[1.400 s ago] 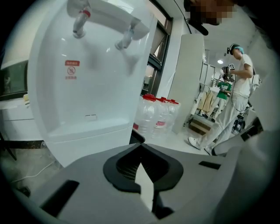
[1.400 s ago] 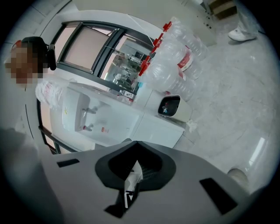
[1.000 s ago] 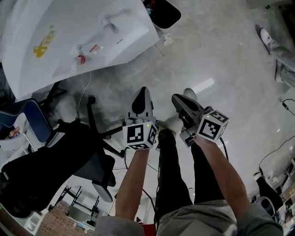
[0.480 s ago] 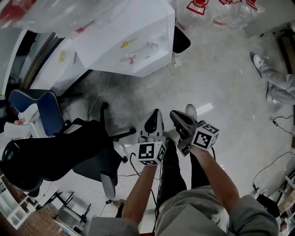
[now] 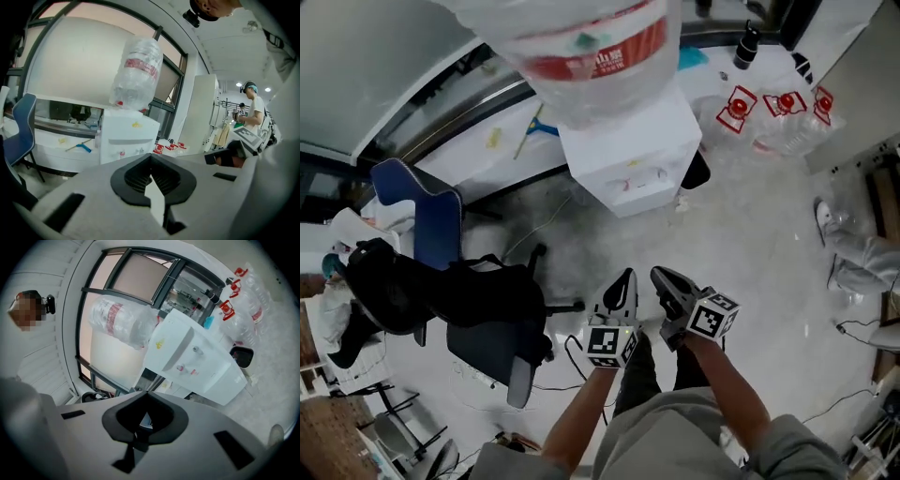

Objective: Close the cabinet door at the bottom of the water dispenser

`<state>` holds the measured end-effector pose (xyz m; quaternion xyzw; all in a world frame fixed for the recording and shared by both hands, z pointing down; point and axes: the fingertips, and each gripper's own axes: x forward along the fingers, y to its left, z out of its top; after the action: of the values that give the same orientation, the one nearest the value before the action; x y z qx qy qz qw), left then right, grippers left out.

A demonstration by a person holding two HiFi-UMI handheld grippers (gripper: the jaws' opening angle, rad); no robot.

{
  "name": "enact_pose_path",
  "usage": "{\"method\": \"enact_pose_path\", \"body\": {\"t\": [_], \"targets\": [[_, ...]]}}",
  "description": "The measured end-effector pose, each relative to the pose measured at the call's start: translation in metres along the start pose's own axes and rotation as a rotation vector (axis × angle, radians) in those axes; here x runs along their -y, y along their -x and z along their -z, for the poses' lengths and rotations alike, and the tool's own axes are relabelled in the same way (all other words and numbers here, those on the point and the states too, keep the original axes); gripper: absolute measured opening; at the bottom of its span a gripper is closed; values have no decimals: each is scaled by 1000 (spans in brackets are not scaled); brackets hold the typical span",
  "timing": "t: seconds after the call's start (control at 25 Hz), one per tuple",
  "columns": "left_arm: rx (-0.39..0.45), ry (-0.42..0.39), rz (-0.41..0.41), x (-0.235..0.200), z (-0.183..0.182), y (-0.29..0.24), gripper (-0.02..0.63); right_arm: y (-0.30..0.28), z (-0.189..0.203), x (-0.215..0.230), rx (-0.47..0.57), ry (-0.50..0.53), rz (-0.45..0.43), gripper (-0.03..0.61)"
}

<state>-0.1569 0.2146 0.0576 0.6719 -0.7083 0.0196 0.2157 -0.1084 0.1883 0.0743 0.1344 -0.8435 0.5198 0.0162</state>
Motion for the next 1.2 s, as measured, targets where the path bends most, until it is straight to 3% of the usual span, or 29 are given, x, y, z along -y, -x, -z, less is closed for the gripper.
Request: {"method": "enact_pose_path", "body": {"t": [0.24, 0.44, 0.6, 0.88, 1.2], "targets": [[62, 7, -52, 11, -75, 40, 8, -4, -30, -86, 1, 35, -71, 11], [81, -42, -71, 18, -125, 68, 6, 2, -49, -141, 24, 81, -102, 9], [136, -49, -58, 7, -137, 72, 8, -7, -46, -149, 13, 208, -108, 9], [194, -93, -70, 18, -146, 119, 8, 8, -33, -185, 44, 332, -164, 9], [270, -122, -95, 13, -132, 134, 8, 6, -16, -186, 64, 438, -230, 9]]}}
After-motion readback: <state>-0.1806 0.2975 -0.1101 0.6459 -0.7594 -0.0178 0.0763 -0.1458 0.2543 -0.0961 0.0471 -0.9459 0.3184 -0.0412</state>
